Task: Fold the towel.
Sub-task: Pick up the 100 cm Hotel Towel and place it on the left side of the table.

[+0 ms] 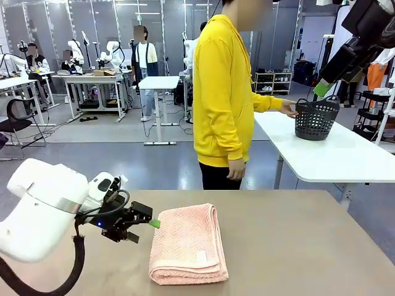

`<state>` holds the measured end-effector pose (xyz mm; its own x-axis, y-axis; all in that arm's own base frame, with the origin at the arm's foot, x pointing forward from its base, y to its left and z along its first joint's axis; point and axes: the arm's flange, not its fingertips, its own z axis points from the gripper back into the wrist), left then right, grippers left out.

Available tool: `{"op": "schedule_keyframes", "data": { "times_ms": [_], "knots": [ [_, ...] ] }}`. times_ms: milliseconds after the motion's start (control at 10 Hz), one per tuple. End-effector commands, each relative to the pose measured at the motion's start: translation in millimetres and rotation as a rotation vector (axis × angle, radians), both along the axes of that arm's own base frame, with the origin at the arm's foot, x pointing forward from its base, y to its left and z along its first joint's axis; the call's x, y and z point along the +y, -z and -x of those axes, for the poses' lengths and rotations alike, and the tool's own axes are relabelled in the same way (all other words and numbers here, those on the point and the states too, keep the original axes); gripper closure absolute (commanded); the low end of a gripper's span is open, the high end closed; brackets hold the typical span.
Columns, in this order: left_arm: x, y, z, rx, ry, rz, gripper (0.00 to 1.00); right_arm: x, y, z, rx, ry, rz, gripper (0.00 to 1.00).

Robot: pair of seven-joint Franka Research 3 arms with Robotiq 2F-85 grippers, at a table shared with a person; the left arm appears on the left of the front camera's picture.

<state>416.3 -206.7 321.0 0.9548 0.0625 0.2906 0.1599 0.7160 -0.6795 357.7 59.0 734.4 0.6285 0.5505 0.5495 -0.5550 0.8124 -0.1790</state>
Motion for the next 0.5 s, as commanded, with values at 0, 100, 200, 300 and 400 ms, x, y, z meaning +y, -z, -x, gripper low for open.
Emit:
{"op": "schedule_keyframes", "data": {
  "times_ms": [0,100,200,300,400],
  "knots": [
    [-6.9,25.7,-9.9,-0.026,-0.015,0.036,0.00,0.3,0.3,0.9,-0.002,0.010,0.006,0.00],
    [-8.4,32.9,-13.5,-0.013,-0.018,0.078,0.00,0.3,0.3,0.9,-0.002,0.010,0.006,0.00],
    [-10.1,39.1,-16.3,-0.009,-0.030,0.085,0.00,0.3,0.3,0.9,-0.002,0.010,0.006,0.00],
    [-11.9,46.9,-18.7,0.002,-0.044,0.098,0.00,0.3,0.3,0.9,-0.002,0.010,0.006,0.00],
    [-14.5,53.7,-20.1,0.012,-0.051,0.126,0.00,0.3,0.3,0.9,-0.002,0.010,0.006,0.00]
  ]
}}
